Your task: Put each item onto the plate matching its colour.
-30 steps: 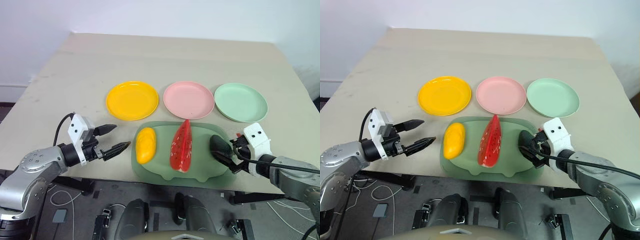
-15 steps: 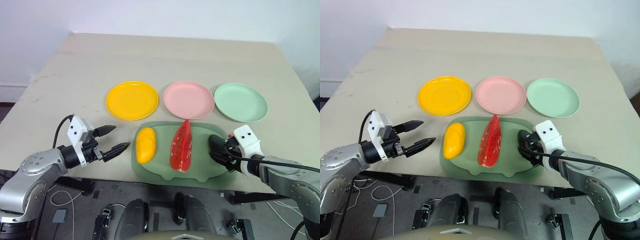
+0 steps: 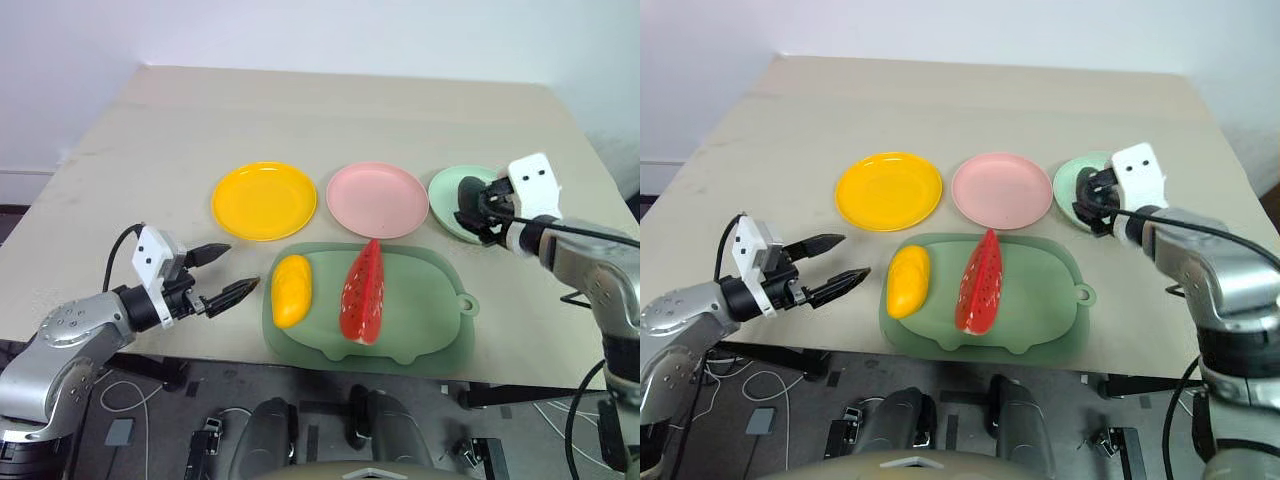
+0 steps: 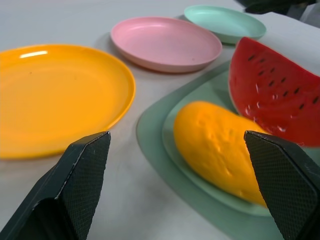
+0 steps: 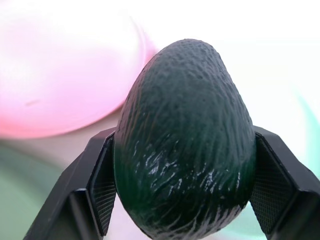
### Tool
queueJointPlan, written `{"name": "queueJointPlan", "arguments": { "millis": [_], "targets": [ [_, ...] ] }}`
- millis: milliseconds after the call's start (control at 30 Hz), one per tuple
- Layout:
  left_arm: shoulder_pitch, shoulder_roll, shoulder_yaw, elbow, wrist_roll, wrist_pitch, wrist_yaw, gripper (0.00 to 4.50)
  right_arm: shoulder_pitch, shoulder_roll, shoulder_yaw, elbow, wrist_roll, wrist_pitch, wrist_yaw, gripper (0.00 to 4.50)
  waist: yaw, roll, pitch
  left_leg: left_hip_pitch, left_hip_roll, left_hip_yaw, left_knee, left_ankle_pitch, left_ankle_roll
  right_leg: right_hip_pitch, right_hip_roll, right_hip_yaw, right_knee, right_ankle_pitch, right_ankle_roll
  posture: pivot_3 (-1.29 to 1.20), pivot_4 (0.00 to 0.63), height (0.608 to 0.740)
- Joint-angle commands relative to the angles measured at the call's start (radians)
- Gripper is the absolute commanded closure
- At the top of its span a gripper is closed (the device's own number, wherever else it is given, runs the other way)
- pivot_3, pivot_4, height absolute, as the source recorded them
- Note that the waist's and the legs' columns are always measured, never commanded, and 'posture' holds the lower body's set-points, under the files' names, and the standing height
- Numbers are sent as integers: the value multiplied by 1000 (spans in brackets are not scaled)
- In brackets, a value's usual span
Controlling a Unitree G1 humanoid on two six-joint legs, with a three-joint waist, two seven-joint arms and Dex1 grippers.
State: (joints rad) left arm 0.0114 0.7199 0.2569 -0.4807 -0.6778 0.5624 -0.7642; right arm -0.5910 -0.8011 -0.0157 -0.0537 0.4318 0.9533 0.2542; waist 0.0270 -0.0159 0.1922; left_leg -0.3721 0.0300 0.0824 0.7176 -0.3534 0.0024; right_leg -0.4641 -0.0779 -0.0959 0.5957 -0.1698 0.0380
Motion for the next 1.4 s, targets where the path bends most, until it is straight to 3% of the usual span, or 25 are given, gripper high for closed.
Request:
{"name": "queueJointPlan", "arguments": {
  "millis": [33, 167, 300, 400, 500, 633, 767, 867, 1033, 1133, 1400],
  "targets": [
    [-27, 4, 19, -56, -27, -2, 5, 0, -119, 22, 78, 314, -160, -206, 62, 1386, -10, 0, 0, 0, 0, 0, 0, 0, 0, 0, 0, 0, 0, 0, 0, 0, 150, 740],
    [-24, 18, 24, -92, -32, 4, 4, 0, -211, 62, 110, 548, -242, -336, 125, 1386, -18, 0, 0, -1, 0, 0, -1, 0, 0, -1, 0, -1, 0, 1, 2, 0, 150, 740],
    [-18, 17, 27, -117, -37, 12, 19, 0, -243, 75, 99, 609, -283, -375, 162, 25, -22, 1, 0, -1, 1, 0, -1, 0, 0, -1, 0, 0, 0, 1, 2, 0, 150, 740],
    [-7, 11, 27, -135, -42, 18, 32, 0, -218, 54, 76, 530, -294, -351, 181, 25, -22, 1, 0, -1, 1, 0, -1, 0, 0, -1, 0, 0, 1, 1, 2, 0, 150, 740],
    [4, 9, 21, -139, -39, 13, 37, 0, -144, 0, 32, 316, -267, -276, 225, 25, -17, 1, 1, -1, 1, 0, -1, 0, -1, -1, 0, 0, 1, 1, 2, 0, 150, 740],
    [4, 10, 17, -125, -35, 7, 33, 0, -43, -30, -82, -56, -102, -44, 306, 25, -15, 2, 1, -1, 2, -1, -1, 0, 0, -1, -1, -1, 1, 1, 2, 0, 150, 740],
    [-9, 8, -1, -104, -29, 5, 25, 0, -37, 50, -238, -353, 137, 338, 294, 25, -17, 2, 1, 0, 3, -1, -1, 0, -1, -1, 0, 0, 2, 1, 2, 0, 150, 740],
    [-25, 6, -18, -85, -26, 3, 14, 0, -88, 199, -308, -500, 229, 612, 245, 25, -17, 2, 1, 0, 3, -1, -1, 0, -1, -1, 0, -1, 2, 1, 2, 0, 150, 740],
    [-59, 3, -44, -42, -7, -7, 0, 0, -50, 361, -207, -612, 338, 661, 107, 25, -15, 2, 0, -1, 2, -2, -1, 0, -1, -2, 0, -1, 2, 1, 1, 0, 150, 740],
    [-73, 4, -43, -22, 2, -12, -6, 0, -23, 367, -108, -616, 364, 661, 22, 25, -15, 2, 0, -1, 1, -1, -1, 0, -1, -1, -1, -1, 2, 1, 1, 0, 150, 740],
    [-50, -9, -35, -46, 7, -13, 8, 0, 46, 317, -7, -629, 426, 661, -64, 25, -17, 2, 0, -1, 1, -2, -1, 0, -1, -1, -1, -1, 2, 1, 1, 0, 150, 740]
  ]
}}
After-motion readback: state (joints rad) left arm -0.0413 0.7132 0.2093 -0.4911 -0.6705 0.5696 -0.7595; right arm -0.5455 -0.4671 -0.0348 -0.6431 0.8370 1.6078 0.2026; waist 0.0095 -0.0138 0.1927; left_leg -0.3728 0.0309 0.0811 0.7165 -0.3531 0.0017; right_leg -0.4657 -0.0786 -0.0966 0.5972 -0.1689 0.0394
